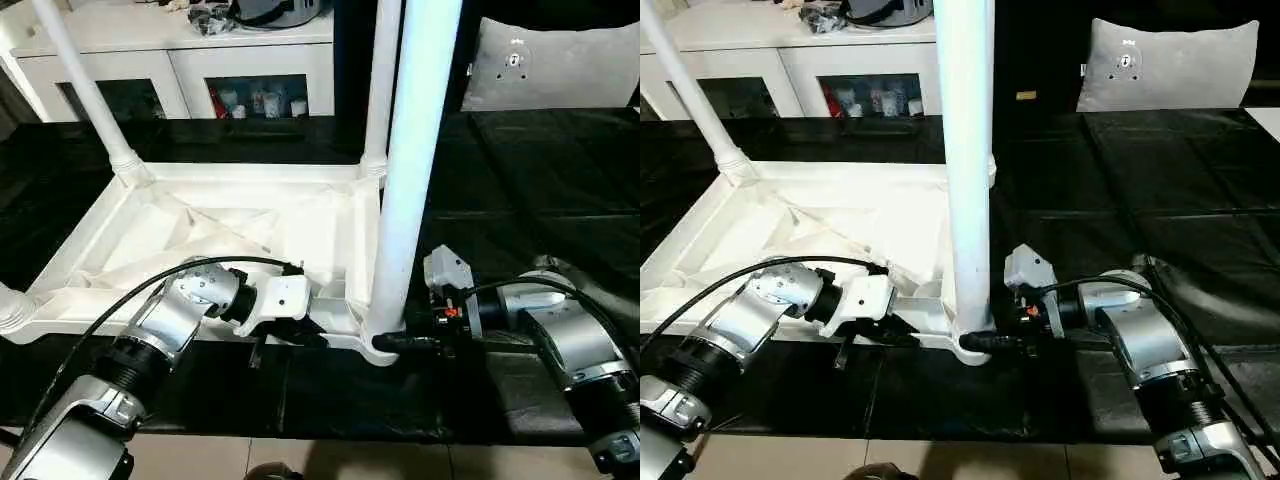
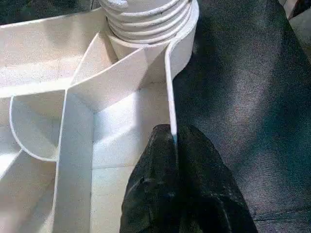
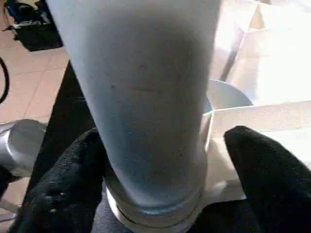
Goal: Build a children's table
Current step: Rotate leg to tighten
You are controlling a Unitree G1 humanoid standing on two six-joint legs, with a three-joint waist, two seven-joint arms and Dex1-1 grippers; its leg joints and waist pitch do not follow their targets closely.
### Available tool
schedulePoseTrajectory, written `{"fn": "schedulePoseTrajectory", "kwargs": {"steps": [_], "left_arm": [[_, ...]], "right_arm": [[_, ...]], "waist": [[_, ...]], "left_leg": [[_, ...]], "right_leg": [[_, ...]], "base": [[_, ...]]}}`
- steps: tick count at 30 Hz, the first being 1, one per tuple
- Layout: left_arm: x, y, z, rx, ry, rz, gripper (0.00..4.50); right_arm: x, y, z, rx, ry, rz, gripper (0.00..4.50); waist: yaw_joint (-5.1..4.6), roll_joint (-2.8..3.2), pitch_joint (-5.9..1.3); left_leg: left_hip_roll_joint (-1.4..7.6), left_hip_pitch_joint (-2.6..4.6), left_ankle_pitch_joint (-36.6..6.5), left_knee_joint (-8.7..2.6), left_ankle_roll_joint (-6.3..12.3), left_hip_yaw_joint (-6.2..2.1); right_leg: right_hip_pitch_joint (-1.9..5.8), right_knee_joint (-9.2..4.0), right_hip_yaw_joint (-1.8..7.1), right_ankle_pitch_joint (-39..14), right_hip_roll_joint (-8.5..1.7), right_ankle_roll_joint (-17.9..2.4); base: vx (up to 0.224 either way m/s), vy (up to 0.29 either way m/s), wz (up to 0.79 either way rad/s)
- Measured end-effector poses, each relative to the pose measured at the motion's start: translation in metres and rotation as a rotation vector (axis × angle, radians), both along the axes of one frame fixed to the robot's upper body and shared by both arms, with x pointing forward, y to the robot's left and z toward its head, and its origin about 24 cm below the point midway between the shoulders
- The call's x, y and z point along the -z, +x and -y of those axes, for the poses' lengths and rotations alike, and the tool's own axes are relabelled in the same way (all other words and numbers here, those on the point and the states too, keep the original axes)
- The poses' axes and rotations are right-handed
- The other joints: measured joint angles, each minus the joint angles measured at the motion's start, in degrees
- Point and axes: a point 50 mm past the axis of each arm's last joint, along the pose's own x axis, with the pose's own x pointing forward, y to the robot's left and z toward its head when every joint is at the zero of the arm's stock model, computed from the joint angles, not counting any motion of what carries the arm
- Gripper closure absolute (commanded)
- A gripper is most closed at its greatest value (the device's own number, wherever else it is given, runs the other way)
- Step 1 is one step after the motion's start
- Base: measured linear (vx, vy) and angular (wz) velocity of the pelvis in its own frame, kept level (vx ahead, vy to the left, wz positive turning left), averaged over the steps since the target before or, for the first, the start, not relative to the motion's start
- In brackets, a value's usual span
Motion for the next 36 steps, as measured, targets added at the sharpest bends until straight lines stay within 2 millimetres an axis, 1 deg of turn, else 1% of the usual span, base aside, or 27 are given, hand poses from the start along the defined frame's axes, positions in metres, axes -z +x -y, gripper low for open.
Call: {"fn": "schedulePoseTrajectory", "kwargs": {"steps": [3,5,6,7,8,10,11,16,18,19,22,23,24,25,26,27,29,32,34,36], "left_arm": [[0.000,0.000,0.000,0.002,-0.001,0.002,4.50],[0.000,0.000,0.000,0.004,-0.001,0.003,4.50],[0.000,0.000,0.000,0.004,-0.001,0.003,4.50],[0.000,0.000,0.000,0.003,-0.001,0.003,4.50],[0.000,0.000,0.000,0.004,-0.001,0.002,4.50],[0.000,0.000,0.000,0.003,-0.001,0.002,4.50],[0.000,0.000,0.000,0.003,-0.001,0.002,4.50],[0.002,0.001,-0.001,-0.050,-0.019,-0.045,4.50],[0.003,0.003,-0.001,-0.118,-0.032,-0.065,4.50],[0.003,0.007,-0.001,-0.180,-0.040,-0.069,4.50],[0.005,0.014,0.002,-0.327,-0.060,-0.064,4.50],[0.006,0.017,0.007,-0.374,-0.066,-0.058,4.50],[0.006,0.018,0.010,-0.395,-0.072,-0.055,4.50],[0.006,0.019,0.015,-0.436,-0.082,-0.055,4.50],[0.006,0.021,0.021,-0.488,-0.088,-0.043,4.50],[0.005,0.022,0.025,-0.515,-0.090,-0.034,4.50],[0.005,0.023,0.033,-0.553,-0.092,-0.011,4.50],[0.004,0.023,0.039,-0.589,-0.096,0.006,4.50],[0.004,0.023,0.041,-0.599,-0.096,0.003,4.50],[0.003,0.024,0.042,-0.610,-0.094,0.000,4.50]], "right_arm": [[0.000,0.000,-0.001,-0.006,0.000,-0.001,1.16],[0.001,-0.001,-0.001,-0.016,0.001,-0.006,1.22],[0.001,-0.001,-0.002,-0.020,0.002,-0.008,1.35],[0.001,-0.001,-0.002,-0.022,0.002,-0.010,1.35],[0.001,-0.002,-0.002,-0.023,0.001,-0.011,1.58],[0.002,-0.002,-0.002,-0.023,0.004,-0.015,1.63],[0.002,-0.002,-0.002,-0.022,0.005,-0.017,1.76],[0.003,-0.002,-0.006,0.020,0.022,-0.045,1.85],[0.004,0.001,-0.010,0.094,0.029,-0.048,1.85],[0.006,0.004,-0.014,0.156,0.036,-0.044,1.86],[0.009,0.015,-0.021,0.356,0.049,-0.024,1.86],[0.009,0.020,-0.023,0.434,0.042,-0.018,1.86],[0.008,0.022,-0.023,0.472,0.037,-0.013,1.86],[0.008,0.026,-0.025,0.542,0.041,-0.016,1.86],[0.008,0.032,-0.029,0.624,0.043,-0.015,1.86],[0.007,0.035,-0.030,0.672,0.044,-0.017,1.86],[0.007,0.039,-0.033,0.750,0.041,-0.007,1.86],[0.006,0.042,-0.035,0.812,0.044,-0.006,1.86],[0.006,0.042,-0.035,0.824,0.045,0.000,1.16],[0.006,0.042,-0.038,0.832,0.059,0.005,1.16]], "waist": [[0.01,0.00,0.00],[0.02,0.00,0.00],[0.02,0.00,0.00],[0.02,0.00,0.00],[0.02,0.00,0.00],[0.02,-0.03,0.00],[0.02,-0.03,-0.01],[-0.06,-0.05,-0.02],[-0.20,-0.05,-0.02],[-0.46,-0.07,-0.01],[-2.08,-0.09,0.01],[-2.80,-0.10,0.01],[-3.15,-0.11,0.02],[-3.49,-0.12,0.02],[-4.03,-0.13,0.03],[-4.31,-0.12,0.03],[-4.63,-0.12,0.03],[-4.64,-0.12,0.03],[-4.64,-0.12,0.03],[-4.68,-0.12,0.03]], "left_leg": [[0.00,-0.01,0.00,0.01,0.00,0.00],[0.00,-0.02,0.00,0.01,0.01,0.00],[0.00,-0.01,0.00,0.01,0.01,0.00],[0.00,-0.01,0.00,0.01,0.01,0.00],[0.00,-0.01,0.00,0.02,0.01,0.00],[0.00,-0.01,0.00,0.02,0.01,0.00],[0.00,-0.01,0.00,0.02,0.01,0.00],[0.01,0.02,0.01,0.02,0.01,0.00],[0.02,0.08,0.06,0.02,-0.16,0.01],[0.02,0.09,0.01,0.01,-0.44,0.01],[0.02,0.15,0.09,0.01,-0.56,0.01],[0.02,0.19,0.10,0.01,-0.58,0.01],[0.01,0.21,0.10,0.01,-0.58,0.01],[0.01,0.15,0.10,0.00,-0.58,0.01],[0.01,0.12,0.10,-0.01,-0.58,0.01],[0.01,0.12,0.10,-0.02,-0.59,0.01],[0.01,0.05,0.09,-0.12,-0.59,0.00],[0.01,0.01,0.09,-0.21,-0.58,0.00],[0.01,0.01,0.09,-0.21,-0.56,0.00],[0.00,0.01,0.08,-0.21,-0.57,0.00]], "right_leg": [[0.00,0.00,0.00,0.00,0.00,0.01],[0.00,0.00,0.00,-0.01,0.00,0.01],[0.00,0.00,0.00,-0.01,0.00,0.01],[0.00,0.01,0.00,-0.01,0.00,0.01],[0.00,0.02,0.00,-0.01,0.00,0.01],[0.00,0.02,0.00,-0.01,0.00,0.01],[0.00,0.01,0.00,-0.01,0.00,0.01],[0.00,0.07,0.00,-0.02,0.00,0.00],[0.01,0.11,0.00,-0.05,0.00,0.06],[0.01,0.10,0.01,-0.07,0.01,0.13],[0.10,0.07,0.01,-0.01,0.01,0.11],[0.13,0.01,0.01,-0.01,0.01,0.11],[0.13,-0.01,0.01,-0.01,0.01,0.12],[0.16,-0.02,0.02,0.00,0.01,0.13],[0.16,-0.02,0.01,0.00,0.01,0.13],[0.15,-0.02,0.00,0.00,0.01,0.13],[0.15,-0.03,-0.01,-0.01,0.01,0.14],[0.14,-0.04,-0.02,-0.07,0.02,0.17],[0.13,-0.05,-0.02,-0.09,0.02,0.18],[0.12,-0.05,-0.01,-0.08,0.02,0.16]], "base": [[0.000,0.000,0.00],[0.000,0.000,0.00],[0.000,0.000,0.00],[0.000,0.000,0.00],[0.000,0.000,0.00],[0.000,0.000,0.00],[0.000,0.000,0.00],[0.000,0.000,0.00],[0.000,0.000,0.00],[0.000,0.000,0.00],[0.000,0.000,0.00],[0.000,0.000,0.00],[0.000,0.000,0.00],[0.000,0.000,0.00],[0.000,0.000,0.00],[0.000,0.000,0.00],[0.000,0.000,0.00],[0.000,0.000,0.00],[0.000,0.000,0.00],[0.000,0.000,0.00]]}}
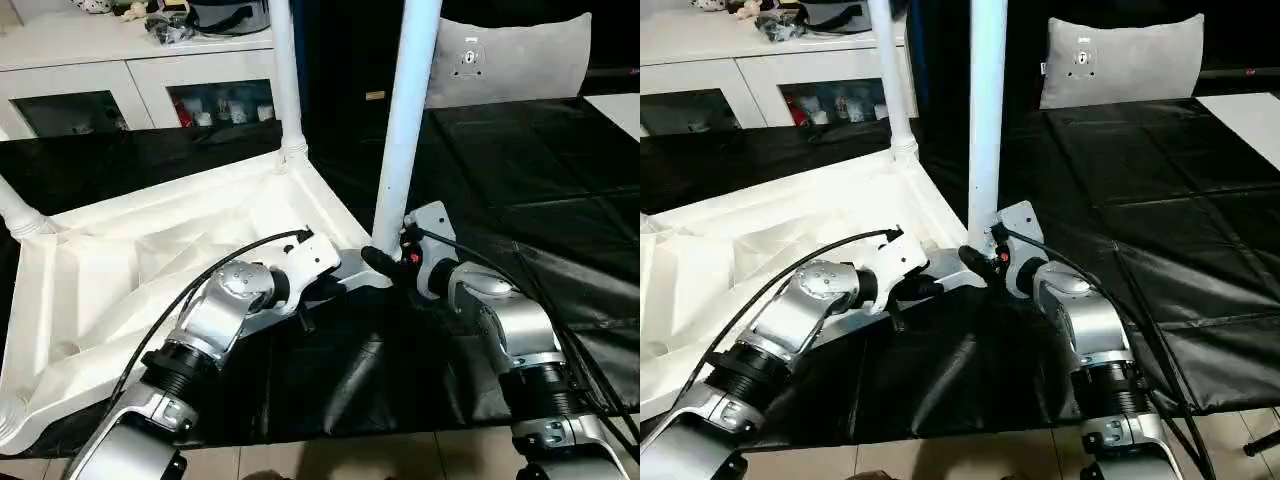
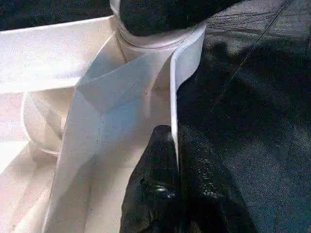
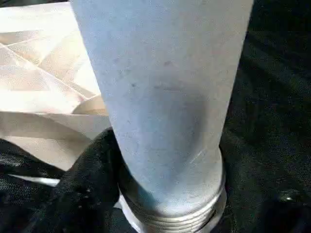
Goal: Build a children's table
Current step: Rotate leg to tighten
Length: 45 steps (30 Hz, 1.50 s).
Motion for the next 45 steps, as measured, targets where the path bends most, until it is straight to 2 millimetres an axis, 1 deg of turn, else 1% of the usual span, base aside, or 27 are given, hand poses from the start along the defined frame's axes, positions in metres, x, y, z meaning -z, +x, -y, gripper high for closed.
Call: {"fn": "schedulePoseTrajectory", "kwargs": {"steps": [1,2,3,5,7,10,12,13,17,20,22,23,25,27,29,31,33,34,44,45], "left_arm": [[0.000,0.000,0.000,-0.002,0.001,0.000,4.50],[0.000,0.000,0.000,-0.002,0.005,0.003,4.50],[0.000,0.000,0.000,-0.002,0.007,0.004,4.50],[-0.001,0.000,0.001,0.002,0.008,0.007,4.50],[-0.001,0.000,0.001,0.011,0.012,0.011,4.50],[-0.003,-0.001,-0.002,0.047,0.024,0.026,4.50],[-0.004,-0.001,-0.004,0.076,0.025,0.032,4.50],[-0.004,-0.002,-0.004,0.089,0.024,0.034,4.50],[-0.004,-0.002,-0.013,0.135,0.006,0.005,4.50],[-0.005,-0.002,-0.021,0.200,0.021,0.017,4.50],[-0.005,-0.003,-0.027,0.245,0.036,0.025,4.50],[-0.006,-0.004,-0.031,0.286,0.050,0.030,4.50],[-0.007,-0.006,-0.037,0.352,0.072,0.030,4.50],[-0.008,-0.009,-0.041,0.421,0.094,0.022,4.50],[-0.010,-0.010,-0.042,0.470,0.108,0.020,4.50],[-0.010,-0.012,-0.041,0.509,0.109,0.015,4.50],[-0.010,-0.014,-0.041,0.551,0.107,0.006,4.50],[-0.010,-0.015,-0.042,0.563,0.107,0.003,4.50],[-0.009,-0.018,-0.042,0.607,0.109,-0.012,4.50],[-0.009,-0.018,-0.042,0.611,0.107,-0.014,4.50]], "right_arm": [[0.000,0.000,-0.001,0.004,0.005,0.001,1.16],[0.000,0.000,-0.001,0.006,0.006,0.002,0.82],[0.001,-0.001,0.000,0.006,0.007,0.007,0.82],[0.001,-0.003,0.000,0.001,0.012,0.017,0.65],[0.000,-0.004,0.001,-0.010,0.012,0.026,0.38],[0.001,-0.011,0.011,-0.075,0.002,0.049,0.25],[0.000,-0.014,0.018,-0.119,0.005,0.054,0.09],[-0.001,-0.015,0.022,-0.138,-0.004,0.058,0.09],[-0.005,-0.022,0.038,-0.256,-0.032,0.052,0.09],[-0.007,-0.025,0.043,-0.335,-0.049,0.047,0.09],[-0.009,-0.028,0.046,-0.386,-0.058,0.046,0.09],[-0.010,-0.029,0.048,-0.420,-0.067,0.041,0.09],[-0.009,-0.032,0.050,-0.480,-0.081,0.021,0.09],[-0.009,-0.036,0.050,-0.541,-0.085,-0.002,0.09],[-0.008,-0.038,0.048,-0.594,-0.084,-0.011,0.09],[-0.007,-0.041,0.046,-0.641,-0.079,-0.023,0.09],[-0.007,-0.044,0.046,-0.690,-0.064,-0.042,0.35],[-0.007,-0.045,0.045,-0.710,-0.055,-0.053,0.35],[-0.005,-0.048,0.039,-0.765,-0.023,-0.065,1.28],[-0.005,-0.048,0.038,-0.767,-0.021,-0.060,1.43]], "waist": [[-0.02,0.00,0.00],[-0.03,0.00,0.00],[-0.02,0.03,0.00],[0.00,0.07,0.02],[0.05,0.06,0.04],[0.24,0.05,0.05],[0.29,0.07,0.06],[0.37,0.08,0.06],[1.27,0.11,0.05],[1.71,0.14,0.06],[1.86,0.22,0.06],[2.10,0.26,0.05],[2.62,0.27,0.05],[3.35,0.27,0.05],[4.13,0.26,0.05],[4.69,0.26,0.05],[5.12,0.26,0.05],[5.20,0.26,0.05],[5.25,0.25,0.05],[5.26,0.25,0.05]], "left_leg": [[0.00,0.00,0.00,0.00,0.00,0.00],[0.00,0.01,0.00,0.00,0.00,0.00],[0.00,0.01,0.00,0.00,0.00,0.00],[-0.01,0.02,0.00,0.00,-0.01,0.00],[0.00,0.02,-0.01,0.00,0.00,0.00],[0.00,-0.02,-0.04,0.00,0.10,-0.01],[0.00,-0.13,0.02,0.00,0.24,0.00],[0.00,-0.18,0.09,0.00,0.39,0.00],[0.00,-0.42,0.13,0.02,0.43,0.00],[0.02,-0.63,0.16,0.09,0.43,0.00],[0.04,-0.71,0.17,0.16,0.45,-0.01],[0.04,-0.78,0.17,0.20,0.46,-0.01],[0.06,-0.84,0.16,0.27,0.48,-0.02],[0.06,-0.91,0.14,0.33,0.50,-0.02],[0.07,-0.92,0.12,0.41,0.54,-0.02],[0.09,-0.96,0.10,0.49,0.57,-0.02],[0.11,-0.98,0.07,0.58,0.60,-0.02],[0.13,-0.99,0.06,0.63,0.62,-0.02],[0.16,-0.95,0.09,0.78,0.58,-0.02],[0.16,-0.96,0.08,0.78,0.58,-0.02]], "right_leg": [[0.01,0.00,0.00,0.00,0.00,0.00],[0.01,-0.01,0.00,0.01,0.00,-0.01],[0.01,-0.01,0.00,0.01,0.00,-0.01],[0.01,-0.04,0.00,0.01,0.00,0.00],[-0.01,-0.04,-0.01,0.00,0.00,0.01],[-0.12,-0.04,-0.01,0.08,0.00,-0.13],[-0.27,-0.02,-0.01,0.12,0.00,-0.21],[-0.33,0.01,-0.02,0.11,0.00,-0.22],[-0.65,0.12,-0.02,0.12,0.00,-0.27],[-0.88,0.19,-0.04,0.15,0.00,-0.31],[-0.92,0.20,-0.05,0.17,0.00,-0.31],[-0.93,0.19,-0.06,0.18,0.00,-0.30],[-0.95,0.18,-0.07,0.19,0.00,-0.30],[-0.98,0.20,-0.07,0.20,0.00,-0.31],[-0.98,0.22,-0.06,0.20,-0.01,-0.31],[-1.00,0.25,-0.06,0.20,-0.01,-0.31],[-0.99,0.29,-0.06,0.20,-0.01,-0.31],[-0.99,0.32,-0.06,0.20,-0.01,-0.31],[-1.00,0.50,-0.05,0.19,-0.01,-0.23],[-1.00,0.50,-0.05,0.19,-0.01,-0.24]], "base": [[0.000,0.000,0.00],[0.000,0.000,0.00],[0.000,0.000,0.00],[0.000,0.000,0.00],[0.000,0.000,0.00],[0.000,0.000,0.00],[0.000,0.000,0.00],[0.000,0.000,0.00],[0.000,0.000,0.00],[0.000,0.000,0.00],[0.000,0.000,0.00],[0.000,0.000,0.00],[0.000,0.000,0.00],[0.000,0.000,0.00],[0.000,0.000,0.00],[0.000,0.000,0.00],[0.000,0.000,0.00],[0.000,0.000,0.00],[0.000,0.000,0.00],[0.000,0.000,0.00]]}}
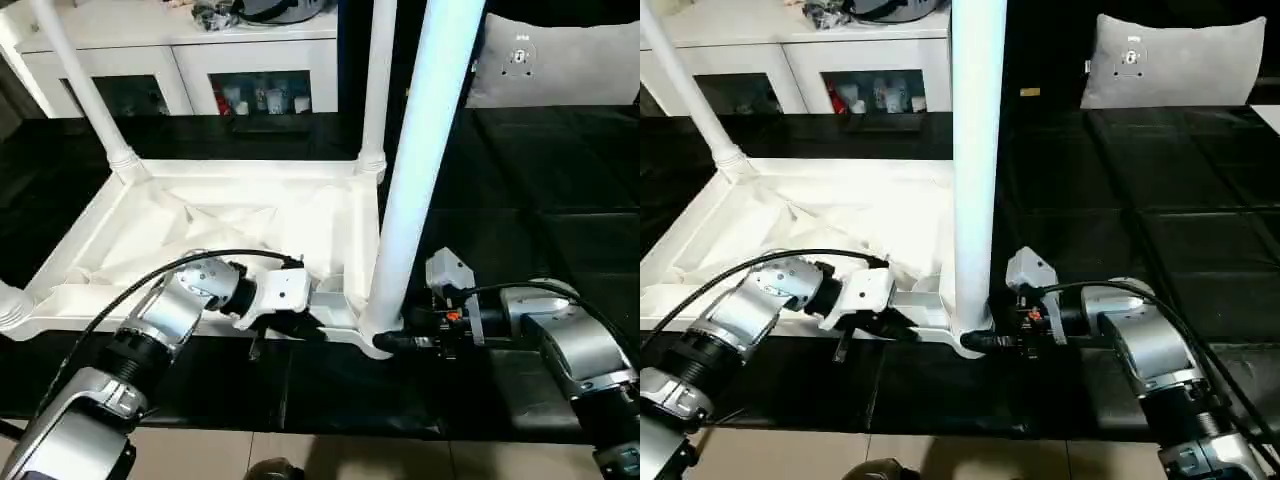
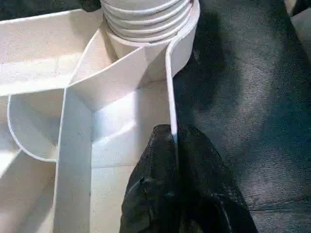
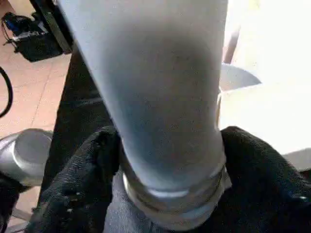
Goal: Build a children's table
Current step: Rotate leg to tighten
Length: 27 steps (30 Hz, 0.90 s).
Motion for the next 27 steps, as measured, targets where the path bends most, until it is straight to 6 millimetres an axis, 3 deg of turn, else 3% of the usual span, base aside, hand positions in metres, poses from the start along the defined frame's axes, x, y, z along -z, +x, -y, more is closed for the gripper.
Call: {"fn": "schedulePoseTrajectory", "kwargs": {"steps": [10,15,19,26,27], "left_arm": [[0.000,0.000,-0.001,0.004,-0.001,0.002,4.50],[0.002,0.003,-0.004,-0.111,-0.019,-0.026,4.50],[0.005,0.010,-0.001,-0.286,-0.048,-0.022,4.50],[0.009,0.019,0.031,-0.535,-0.118,0.006,4.50],[0.009,0.019,0.036,-0.550,-0.126,0.013,4.50]], "right_arm": [[0.001,0.000,-0.002,-0.007,0.007,0.011,1.79],[0.005,0.004,-0.013,0.111,0.044,0.005,1.80],[0.010,0.014,-0.022,0.336,0.066,0.026,1.80],[0.009,0.040,-0.036,0.752,0.071,0.048,1.80],[0.009,0.042,-0.036,0.782,0.064,0.062,1.46]], "waist": [[-0.04,0.00,0.00],[-0.67,0.06,-0.04],[-2.25,0.18,-0.08],[-4.71,0.27,-0.06],[-4.70,0.28,-0.07]], "left_leg": [[0.01,-0.01,0.00,0.00,0.00,0.00],[0.03,0.08,0.07,0.00,-0.13,0.00],[0.02,0.14,0.01,0.00,-0.55,0.00],[0.02,0.07,0.01,-0.03,-0.57,0.00],[0.02,0.06,0.01,-0.06,-0.57,0.00]], "right_leg": [[-0.01,0.00,-0.01,0.05,0.00,-0.09],[0.01,0.05,-0.01,0.01,0.01,0.00],[0.07,-0.01,0.01,0.14,0.03,0.05],[0.09,-0.07,0.00,0.17,0.04,0.06],[0.09,-0.10,-0.01,0.17,0.04,0.08]], "base": [[0.000,0.000,0.00],[0.000,0.000,0.00],[0.000,0.000,0.00],[0.000,0.000,0.00],[0.000,0.000,0.00]]}}
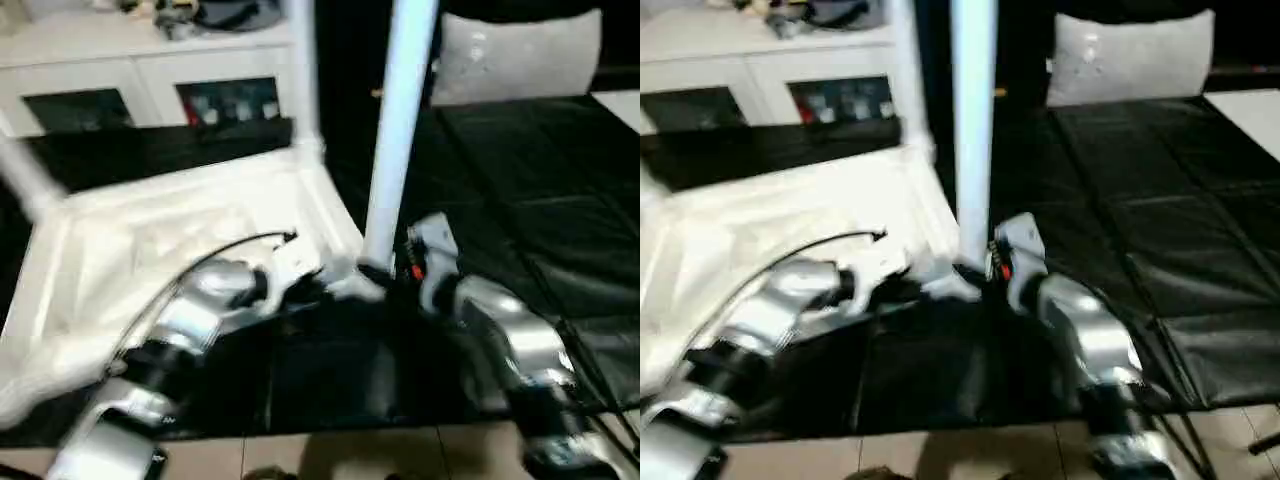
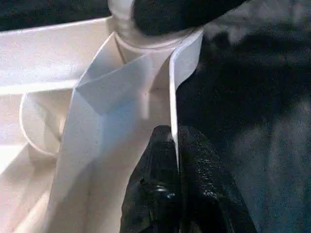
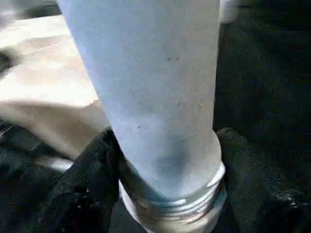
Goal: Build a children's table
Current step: Rotate leg to tighten
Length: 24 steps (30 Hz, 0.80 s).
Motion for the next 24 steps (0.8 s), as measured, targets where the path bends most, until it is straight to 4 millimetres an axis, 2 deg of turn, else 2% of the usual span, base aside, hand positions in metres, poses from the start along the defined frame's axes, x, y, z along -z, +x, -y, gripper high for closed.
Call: {"fn": "schedulePoseTrajectory", "kwargs": {"steps": [2,4,6,10,11,14,24], "left_arm": [[-0.001,0.001,0.007,-0.015,-0.009,0.011,4.50],[-0.002,0.001,0.010,-0.015,0.000,0.017,4.50],[-0.003,0.003,0.010,-0.016,0.010,0.026,4.50],[-0.004,0.003,0.011,-0.009,0.020,0.030,4.50],[-0.004,0.003,0.010,-0.009,0.022,0.030,4.50],[-0.004,0.003,0.007,0.008,0.035,0.036,4.50],[-0.006,-0.002,-0.017,0.180,0.063,0.031,4.50]], "right_arm": [[-0.001,0.002,0.002,0.042,-0.003,0.015,1.08],[-0.001,0.002,0.001,0.046,0.000,0.019,1.01],[-0.001,0.001,0.002,0.049,0.001,0.020,0.67],[-0.001,-0.001,0.003,0.049,0.019,0.019,0.57],[-0.001,-0.001,0.003,0.049,0.021,0.019,0.25],[-0.001,-0.006,0.010,0.015,0.021,0.021,0.07],[-0.014,-0.022,0.042,-0.282,-0.039,0.070,0.07]], "waist": [[0.07,0.02,0.00],[0.15,0.03,0.01],[0.38,0.05,0.02],[0.63,0.07,0.03],[0.66,0.07,0.03],[0.95,0.08,0.04],[1.50,0.14,0.08]], "left_leg": [[0.00,-0.04,-0.01,0.00,0.04,0.00],[0.00,-0.06,-0.02,0.00,0.09,-0.01],[0.00,-0.07,-0.01,0.00,0.11,-0.01],[0.00,-0.05,-0.03,0.00,0.07,-0.01],[0.00,-0.05,-0.03,0.00,0.06,-0.01],[0.01,-0.05,-0.03,0.00,0.06,-0.01],[0.01,-0.14,0.13,0.00,0.39,-0.01]], "right_leg": [[-0.05,0.00,0.00,0.07,0.00,-0.12],[-0.07,-0.01,-0.01,0.11,0.00,-0.21],[-0.09,-0.02,-0.02,0.12,0.00,-0.22],[-0.09,-0.02,-0.02,0.12,0.00,-0.22],[-0.09,-0.02,-0.02,0.12,0.00,-0.21],[-0.09,-0.02,-0.02,0.11,0.00,-0.19],[-0.12,-0.09,-0.04,0.04,0.00,-0.06]], "base": [[0.000,0.000,0.00],[0.000,0.000,0.00],[0.000,0.000,0.00],[0.000,0.000,0.00],[0.000,0.000,0.00],[0.000,0.000,0.00],[0.000,0.000,0.00]]}}
